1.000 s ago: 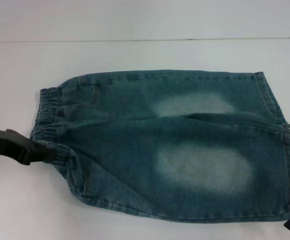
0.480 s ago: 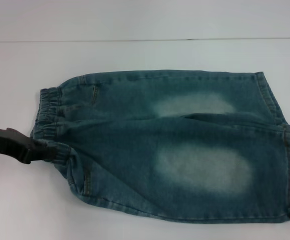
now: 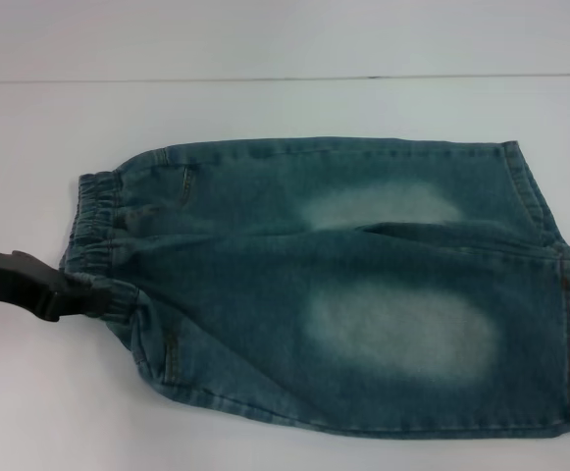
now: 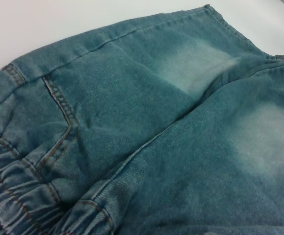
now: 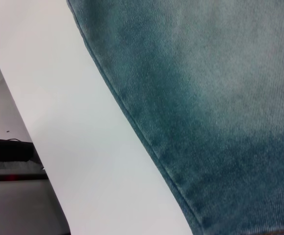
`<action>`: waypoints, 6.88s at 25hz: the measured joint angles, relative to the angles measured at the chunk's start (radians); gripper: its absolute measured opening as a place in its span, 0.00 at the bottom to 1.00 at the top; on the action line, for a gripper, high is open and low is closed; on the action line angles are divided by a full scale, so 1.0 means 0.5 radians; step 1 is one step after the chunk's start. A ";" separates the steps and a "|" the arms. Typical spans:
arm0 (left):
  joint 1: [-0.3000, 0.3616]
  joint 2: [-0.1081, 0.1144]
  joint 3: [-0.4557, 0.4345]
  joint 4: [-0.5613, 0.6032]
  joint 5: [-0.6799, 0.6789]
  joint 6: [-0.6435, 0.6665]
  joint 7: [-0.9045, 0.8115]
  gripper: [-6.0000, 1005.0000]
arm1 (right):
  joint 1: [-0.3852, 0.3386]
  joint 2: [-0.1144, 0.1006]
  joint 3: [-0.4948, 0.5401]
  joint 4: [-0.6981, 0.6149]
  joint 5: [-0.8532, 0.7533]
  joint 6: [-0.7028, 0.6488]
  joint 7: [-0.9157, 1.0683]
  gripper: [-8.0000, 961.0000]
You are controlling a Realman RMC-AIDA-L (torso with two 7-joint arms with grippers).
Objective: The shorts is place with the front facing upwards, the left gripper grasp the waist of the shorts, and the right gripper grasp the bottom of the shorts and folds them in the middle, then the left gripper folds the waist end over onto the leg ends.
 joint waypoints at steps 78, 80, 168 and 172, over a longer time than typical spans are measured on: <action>-0.132 0.096 -0.196 -0.309 -0.198 -0.959 -0.507 0.11 | -0.099 0.043 0.933 0.649 1.466 1.691 -0.707 0.13; -0.133 0.077 -0.182 -0.321 -0.203 -1.003 -0.496 0.11 | -0.083 0.065 0.926 0.651 1.466 1.750 -0.724 0.13; -0.063 0.097 -0.066 -0.070 -0.440 -0.498 -0.482 0.92 | -0.126 0.004 0.604 0.572 1.756 1.275 -0.494 0.97; -0.060 0.109 -0.121 -0.066 -0.587 -0.152 -0.259 0.92 | -0.162 -0.094 0.582 0.486 1.756 0.634 -0.471 0.97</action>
